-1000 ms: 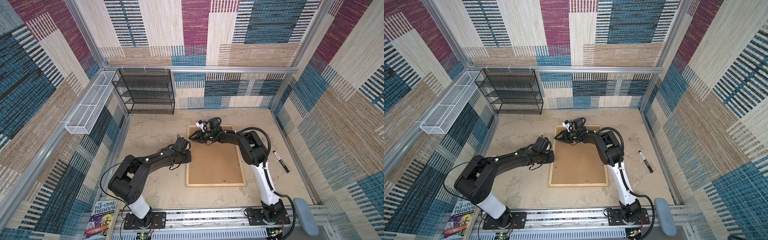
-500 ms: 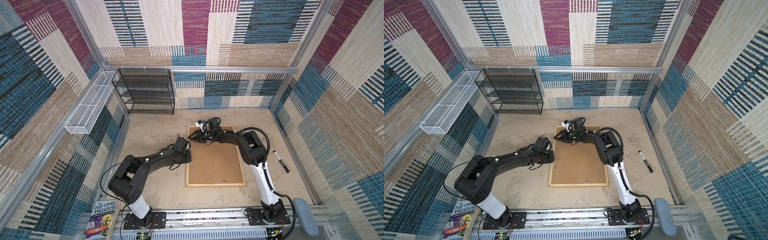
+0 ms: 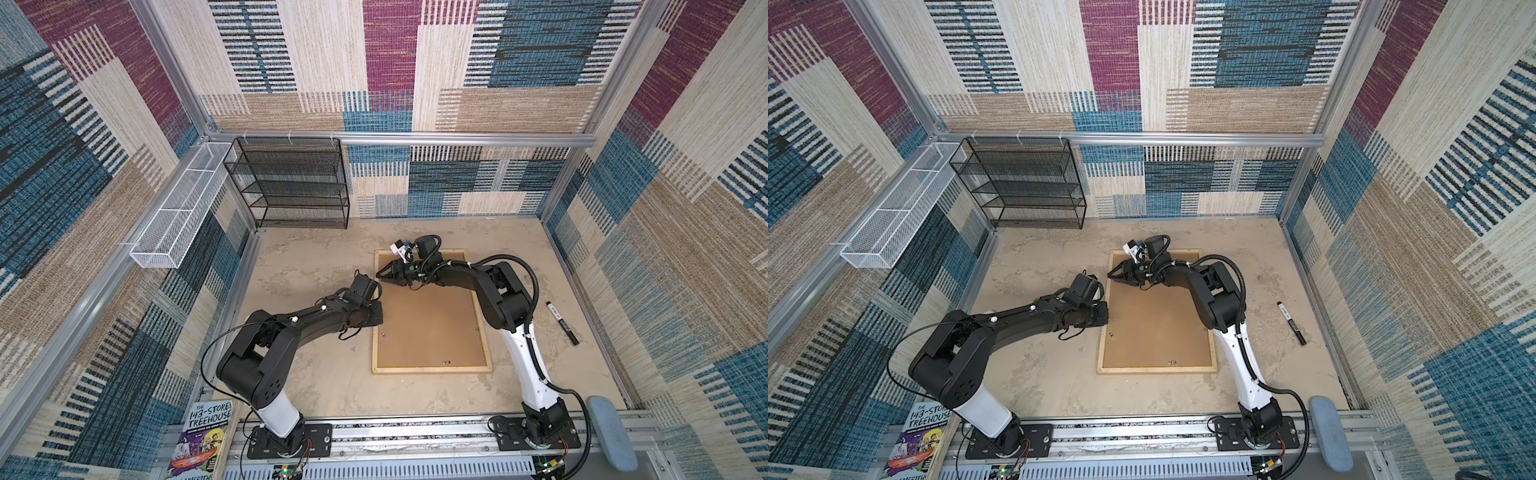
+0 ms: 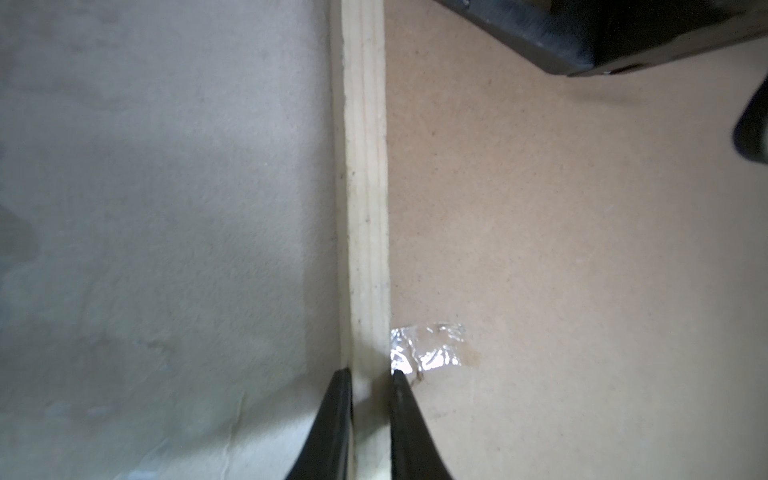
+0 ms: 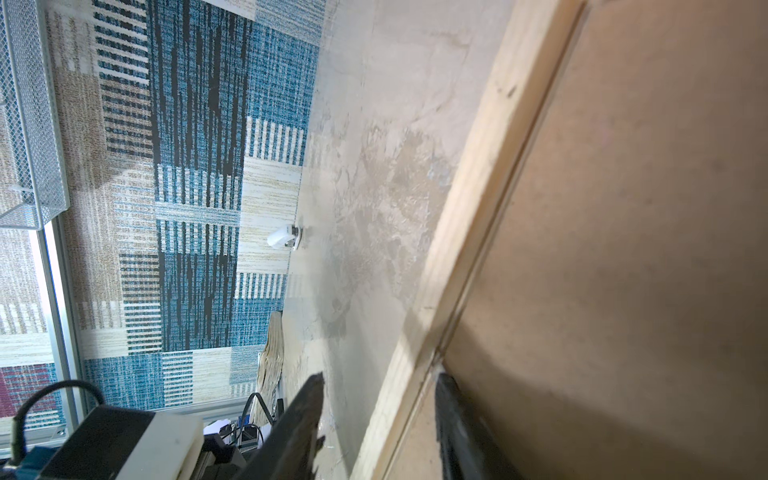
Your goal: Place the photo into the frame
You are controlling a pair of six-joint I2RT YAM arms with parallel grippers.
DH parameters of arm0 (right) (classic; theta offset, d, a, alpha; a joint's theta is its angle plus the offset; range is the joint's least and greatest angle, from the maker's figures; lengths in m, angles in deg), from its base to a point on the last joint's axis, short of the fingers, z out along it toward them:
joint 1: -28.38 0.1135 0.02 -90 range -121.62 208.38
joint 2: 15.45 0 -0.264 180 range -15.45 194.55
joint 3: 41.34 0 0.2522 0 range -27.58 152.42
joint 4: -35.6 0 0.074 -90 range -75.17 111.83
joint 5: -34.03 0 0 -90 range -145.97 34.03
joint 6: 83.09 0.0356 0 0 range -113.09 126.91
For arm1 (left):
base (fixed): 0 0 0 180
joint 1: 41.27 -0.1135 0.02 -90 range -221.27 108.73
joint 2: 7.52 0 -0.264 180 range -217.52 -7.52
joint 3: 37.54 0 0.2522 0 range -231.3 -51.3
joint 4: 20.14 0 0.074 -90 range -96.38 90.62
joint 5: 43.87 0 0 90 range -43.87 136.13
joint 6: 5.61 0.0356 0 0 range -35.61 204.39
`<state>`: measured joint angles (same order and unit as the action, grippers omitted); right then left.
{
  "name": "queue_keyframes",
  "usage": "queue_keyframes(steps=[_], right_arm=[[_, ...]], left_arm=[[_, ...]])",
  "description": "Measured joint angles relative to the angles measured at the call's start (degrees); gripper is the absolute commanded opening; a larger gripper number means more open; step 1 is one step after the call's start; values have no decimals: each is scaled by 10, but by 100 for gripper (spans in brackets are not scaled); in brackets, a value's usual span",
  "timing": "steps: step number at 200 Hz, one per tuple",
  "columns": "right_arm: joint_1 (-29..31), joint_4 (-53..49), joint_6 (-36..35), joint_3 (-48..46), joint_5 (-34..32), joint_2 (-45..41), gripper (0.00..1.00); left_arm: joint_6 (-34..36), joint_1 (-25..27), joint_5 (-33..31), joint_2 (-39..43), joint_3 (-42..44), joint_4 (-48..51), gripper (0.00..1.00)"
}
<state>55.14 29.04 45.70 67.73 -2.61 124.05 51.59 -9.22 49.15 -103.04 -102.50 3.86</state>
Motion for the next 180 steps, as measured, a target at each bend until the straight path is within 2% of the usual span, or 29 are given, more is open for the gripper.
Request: queue_keyframes(steps=[180], right_arm=[[3,-12,-4,14,-2,3,47]], left_arm=[[0,2,-8,-2,-7,7,20]])
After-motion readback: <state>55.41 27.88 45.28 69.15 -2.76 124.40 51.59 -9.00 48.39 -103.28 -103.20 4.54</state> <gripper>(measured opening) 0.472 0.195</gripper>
